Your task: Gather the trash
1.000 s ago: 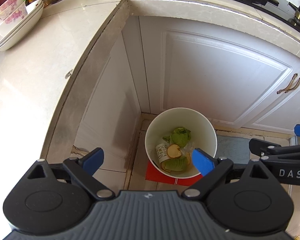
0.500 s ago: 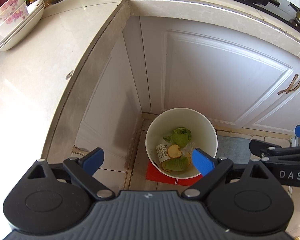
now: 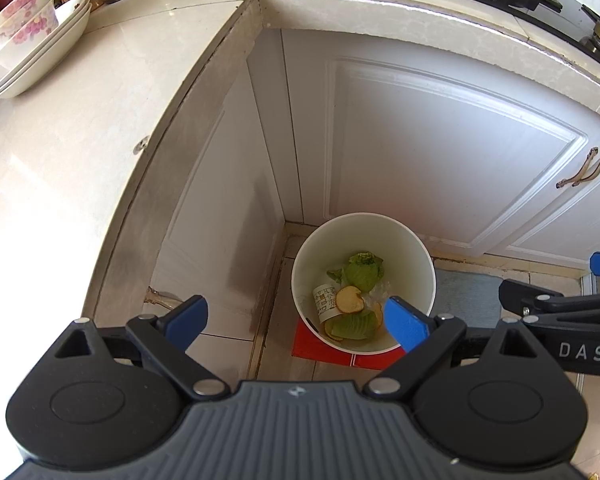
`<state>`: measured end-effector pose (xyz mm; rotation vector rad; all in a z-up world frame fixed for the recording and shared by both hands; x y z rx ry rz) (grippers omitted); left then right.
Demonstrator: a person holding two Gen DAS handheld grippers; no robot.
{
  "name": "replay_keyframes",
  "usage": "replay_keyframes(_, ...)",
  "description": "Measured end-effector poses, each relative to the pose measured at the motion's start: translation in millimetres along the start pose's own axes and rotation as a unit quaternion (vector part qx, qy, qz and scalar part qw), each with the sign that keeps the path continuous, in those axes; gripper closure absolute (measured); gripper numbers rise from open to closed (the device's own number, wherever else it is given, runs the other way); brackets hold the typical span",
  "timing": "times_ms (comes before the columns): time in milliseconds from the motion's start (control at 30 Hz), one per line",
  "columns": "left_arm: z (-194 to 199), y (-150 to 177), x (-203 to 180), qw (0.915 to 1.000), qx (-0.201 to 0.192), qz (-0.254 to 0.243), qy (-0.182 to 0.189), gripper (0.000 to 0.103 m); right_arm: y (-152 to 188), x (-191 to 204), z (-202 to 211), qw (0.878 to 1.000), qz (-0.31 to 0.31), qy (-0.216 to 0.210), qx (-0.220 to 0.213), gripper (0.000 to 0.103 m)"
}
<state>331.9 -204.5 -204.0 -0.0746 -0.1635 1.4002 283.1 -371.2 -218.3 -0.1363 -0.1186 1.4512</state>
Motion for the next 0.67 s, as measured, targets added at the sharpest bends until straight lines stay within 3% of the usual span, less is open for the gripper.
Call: replay_keyframes(667, 2.3, 2.0, -0.9, 1.0000, -0.003, -0.001, -0.002, 0.008, -0.4, -0.7, 2.4, 1.000, 0.006, -0.001, -0.004, 0.000)
Point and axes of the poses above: each gripper's, at about its wrist camera, not at the fingertips, and z roughly against the way its jaws point, x to its left, y to its underside, the point moved 6 cm from there along -z, roughly the way its jaws point, and after that the axes turned 12 degrees about x, right-handed, at the moved point
